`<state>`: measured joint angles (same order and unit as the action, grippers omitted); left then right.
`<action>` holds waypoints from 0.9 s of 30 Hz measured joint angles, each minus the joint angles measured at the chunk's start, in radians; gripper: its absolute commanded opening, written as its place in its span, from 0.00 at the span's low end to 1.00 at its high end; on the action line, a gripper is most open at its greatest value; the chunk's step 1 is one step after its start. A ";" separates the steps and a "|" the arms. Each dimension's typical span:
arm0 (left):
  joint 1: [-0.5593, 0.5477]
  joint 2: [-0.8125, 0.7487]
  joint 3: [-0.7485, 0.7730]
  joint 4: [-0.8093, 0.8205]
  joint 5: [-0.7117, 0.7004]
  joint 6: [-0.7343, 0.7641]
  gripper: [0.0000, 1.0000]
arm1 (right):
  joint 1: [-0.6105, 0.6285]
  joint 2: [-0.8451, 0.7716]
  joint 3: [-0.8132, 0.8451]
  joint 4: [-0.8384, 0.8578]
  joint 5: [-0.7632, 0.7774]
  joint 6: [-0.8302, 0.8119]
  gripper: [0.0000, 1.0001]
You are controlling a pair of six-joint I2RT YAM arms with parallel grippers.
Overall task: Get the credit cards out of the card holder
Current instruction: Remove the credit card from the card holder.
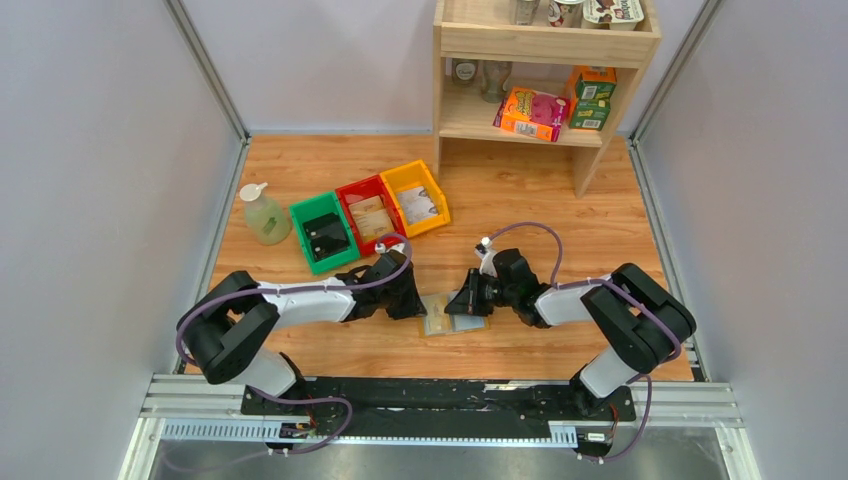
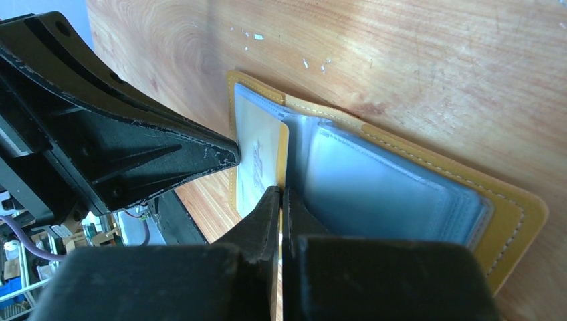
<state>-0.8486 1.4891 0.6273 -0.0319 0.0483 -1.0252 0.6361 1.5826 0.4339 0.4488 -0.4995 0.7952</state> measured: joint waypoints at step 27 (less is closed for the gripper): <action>0.004 0.053 0.036 0.007 0.013 -0.027 0.00 | -0.056 0.000 -0.024 0.032 -0.035 0.024 0.08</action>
<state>-0.8444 1.5421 0.6636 -0.0250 0.0608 -1.0519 0.5804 1.5829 0.4103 0.4805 -0.5343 0.8192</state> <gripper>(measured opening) 0.007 0.101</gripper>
